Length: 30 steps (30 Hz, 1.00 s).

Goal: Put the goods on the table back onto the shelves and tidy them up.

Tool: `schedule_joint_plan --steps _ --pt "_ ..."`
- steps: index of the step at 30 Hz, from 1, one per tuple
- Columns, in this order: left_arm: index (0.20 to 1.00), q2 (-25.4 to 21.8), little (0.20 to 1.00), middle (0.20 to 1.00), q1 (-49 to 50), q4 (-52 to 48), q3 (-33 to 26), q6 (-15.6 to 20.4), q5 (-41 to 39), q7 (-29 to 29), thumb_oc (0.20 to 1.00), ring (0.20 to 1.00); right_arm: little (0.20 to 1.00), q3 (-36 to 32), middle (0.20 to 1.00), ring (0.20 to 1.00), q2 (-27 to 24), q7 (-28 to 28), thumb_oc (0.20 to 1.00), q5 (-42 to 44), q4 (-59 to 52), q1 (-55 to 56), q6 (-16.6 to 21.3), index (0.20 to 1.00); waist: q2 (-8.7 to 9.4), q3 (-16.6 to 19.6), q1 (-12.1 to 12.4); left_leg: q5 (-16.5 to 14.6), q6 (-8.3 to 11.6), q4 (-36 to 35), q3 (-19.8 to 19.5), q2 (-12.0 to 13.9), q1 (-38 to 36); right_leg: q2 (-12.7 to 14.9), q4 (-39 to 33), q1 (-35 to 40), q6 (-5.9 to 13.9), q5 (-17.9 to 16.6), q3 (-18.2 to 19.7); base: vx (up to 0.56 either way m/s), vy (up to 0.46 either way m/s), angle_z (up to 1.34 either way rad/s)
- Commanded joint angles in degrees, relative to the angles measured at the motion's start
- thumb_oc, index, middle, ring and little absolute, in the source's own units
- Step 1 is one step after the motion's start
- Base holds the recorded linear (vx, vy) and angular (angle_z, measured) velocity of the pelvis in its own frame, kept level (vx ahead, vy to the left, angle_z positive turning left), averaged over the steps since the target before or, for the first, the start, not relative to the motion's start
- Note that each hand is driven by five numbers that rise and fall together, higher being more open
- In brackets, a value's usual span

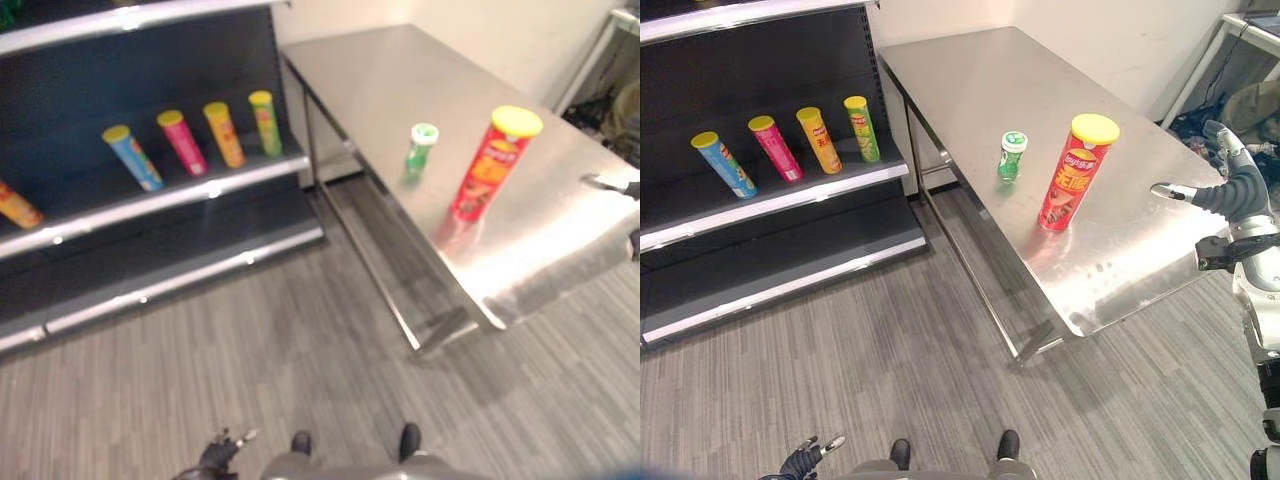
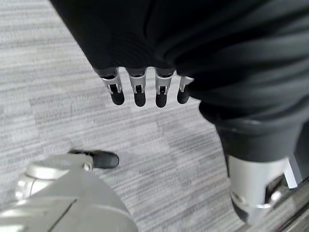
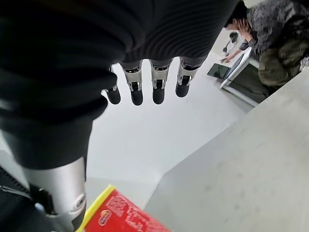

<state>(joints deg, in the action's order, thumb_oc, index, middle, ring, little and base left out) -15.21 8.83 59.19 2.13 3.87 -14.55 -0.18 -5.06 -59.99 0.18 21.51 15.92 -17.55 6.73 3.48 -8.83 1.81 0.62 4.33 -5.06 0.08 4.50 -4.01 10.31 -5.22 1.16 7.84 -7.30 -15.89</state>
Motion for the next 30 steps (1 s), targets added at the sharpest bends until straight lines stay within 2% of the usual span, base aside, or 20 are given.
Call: schedule_joint_plan --steps 1,8,14,30 --pt "1.000 -2.7 1.000 1.000 -1.1 1.7 1.9 0.9 1.2 0.2 1.000 1.000 1.000 1.9 1.000 1.000 -3.1 0.4 1.000 3.7 -1.3 -3.9 2.2 1.000 1.79 3.6 1.9 -1.5 2.25 0.1 3.5 0.6 1.3 1.9 0.2 -0.4 4.02 1.5 0.1 0.03 -0.037 0.07" --pt "1.000 -2.4 1.000 1.000 -0.5 2.6 1.8 0.8 0.6 0.3 1.000 1.000 1.000 6.1 1.000 1.000 -2.8 1.2 1.000 5.1 0.1 -7.6 2.1 1.000 1.62 3.8 2.5 -1.4 2.73 0.1 3.5 1.3 1.0 1.3 0.2 0.5 3.47 2.6 -0.5 0.02 -0.017 0.07" --pt "1.000 -1.6 1.000 1.000 0.2 3.6 2.1 0.4 -0.5 0.8 1.000 1.000 1.000 12.6 1.000 1.000 -2.4 0.4 1.000 2.7 7.1 -14.4 1.1 1.000 1.79 3.9 3.6 -1.2 3.17 0.1 3.1 1.8 0.7 0.9 0.2 1.7 2.98 3.4 -2.0 0.02 -0.015 0.05" --pt "1.000 -2.0 1.000 1.000 -0.9 4.3 2.9 0.4 -1.8 1.8 1.000 1.000 1.000 18.4 1.000 1.000 -4.3 -0.9 1.000 -0.9 15.3 -21.5 -0.6 1.000 2.02 3.4 4.7 -0.3 4.36 0.1 1.4 2.2 2.1 0.7 0.2 2.7 2.42 4.1 -5.3 0.02 -0.013 0.14"
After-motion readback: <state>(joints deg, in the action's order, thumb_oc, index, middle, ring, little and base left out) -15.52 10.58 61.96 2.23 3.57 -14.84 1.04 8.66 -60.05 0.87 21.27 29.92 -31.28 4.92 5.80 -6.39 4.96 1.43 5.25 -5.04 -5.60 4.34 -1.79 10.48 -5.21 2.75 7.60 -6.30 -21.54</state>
